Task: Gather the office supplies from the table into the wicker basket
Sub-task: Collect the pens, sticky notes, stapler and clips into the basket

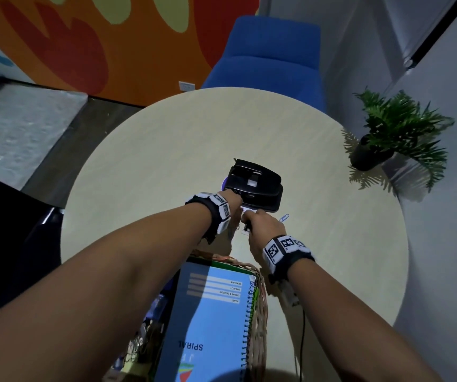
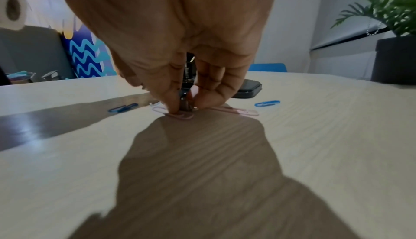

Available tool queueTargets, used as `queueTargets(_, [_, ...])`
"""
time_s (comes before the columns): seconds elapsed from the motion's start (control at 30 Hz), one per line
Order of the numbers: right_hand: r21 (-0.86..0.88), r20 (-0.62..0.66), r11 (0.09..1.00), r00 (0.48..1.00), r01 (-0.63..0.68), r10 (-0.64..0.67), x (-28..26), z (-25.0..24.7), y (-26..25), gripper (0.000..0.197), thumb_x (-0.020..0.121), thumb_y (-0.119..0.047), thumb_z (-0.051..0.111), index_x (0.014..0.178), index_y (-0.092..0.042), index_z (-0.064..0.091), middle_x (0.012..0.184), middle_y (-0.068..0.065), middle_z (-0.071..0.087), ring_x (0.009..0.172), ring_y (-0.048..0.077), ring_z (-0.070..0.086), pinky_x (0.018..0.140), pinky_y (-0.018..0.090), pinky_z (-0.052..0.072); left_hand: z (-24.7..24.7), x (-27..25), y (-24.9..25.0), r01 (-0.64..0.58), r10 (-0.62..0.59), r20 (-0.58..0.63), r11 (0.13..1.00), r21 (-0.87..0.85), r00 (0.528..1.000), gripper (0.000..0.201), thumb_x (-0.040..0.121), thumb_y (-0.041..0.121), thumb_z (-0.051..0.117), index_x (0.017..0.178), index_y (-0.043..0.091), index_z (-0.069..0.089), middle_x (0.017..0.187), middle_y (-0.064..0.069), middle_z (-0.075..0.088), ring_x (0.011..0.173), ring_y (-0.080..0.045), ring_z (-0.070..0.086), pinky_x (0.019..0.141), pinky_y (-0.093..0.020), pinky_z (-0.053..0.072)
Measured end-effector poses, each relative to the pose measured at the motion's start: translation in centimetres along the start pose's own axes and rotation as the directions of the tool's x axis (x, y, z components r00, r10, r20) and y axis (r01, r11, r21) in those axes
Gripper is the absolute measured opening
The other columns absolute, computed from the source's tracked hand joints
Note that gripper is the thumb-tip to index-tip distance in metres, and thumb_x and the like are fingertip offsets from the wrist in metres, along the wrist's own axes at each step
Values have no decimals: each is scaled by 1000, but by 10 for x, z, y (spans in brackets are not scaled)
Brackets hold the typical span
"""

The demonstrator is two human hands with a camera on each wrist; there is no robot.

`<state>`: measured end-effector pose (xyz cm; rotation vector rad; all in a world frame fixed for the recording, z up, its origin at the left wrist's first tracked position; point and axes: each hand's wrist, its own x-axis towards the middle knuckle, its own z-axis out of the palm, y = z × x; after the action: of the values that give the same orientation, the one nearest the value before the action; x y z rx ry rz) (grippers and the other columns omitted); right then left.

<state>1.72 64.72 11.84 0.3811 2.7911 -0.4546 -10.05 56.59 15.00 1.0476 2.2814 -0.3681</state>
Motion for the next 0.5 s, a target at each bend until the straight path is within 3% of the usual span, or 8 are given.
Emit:
queueTargets(0.1, [23,0,999,999,-42,42,0,-4,-5,28,79,-5,59,99,-24,53,103,6,56,90,30,60,71,35,46,-9,-18,-2,-12,10,-43,999,-41,999,28,70,15,77,69,16,49,83,-10,61,86,-30,66,68,-36,51])
queueTargets(0.23, [90,5,994,998,-56,55,4,-11,-7,20,76,-1,59,80,-17,49,92,9,61,80,33,60,67,36,48,-15,-48,-8,-38,14,-126,982,-184,992,21,77,15,71,82,13,51,90,-13,60,80,-28,55,67,-31,42])
queueTargets(0.3, [139,38,988,998,-60,55,5,-17,-6,20,75,0,62,72,-16,51,85,11,67,78,32,64,71,36,53,-16,-69,-14,-59,10,-182,961,-271,983,19,76,15,72,85,12,55,96,-12,65,85,-30,60,69,-33,46])
queueTargets(0.37, [197,33,977,997,-82,77,3,-23,-2,20,74,2,63,69,-14,52,80,11,69,76,30,67,73,37,56,-13,-93,-23,-88,8,-221,931,-354,975,20,75,15,72,86,12,55,96,-11,68,89,-30,62,72,-35,49])
queueTargets(0.5, [287,-63,952,990,-106,129,-14,-39,-4,11,75,3,66,74,-6,59,75,8,66,71,24,64,64,29,51,9,-150,-52,-101,-62,-289,850,-517,955,19,73,11,68,89,12,57,80,-1,61,78,-24,58,66,-29,43])
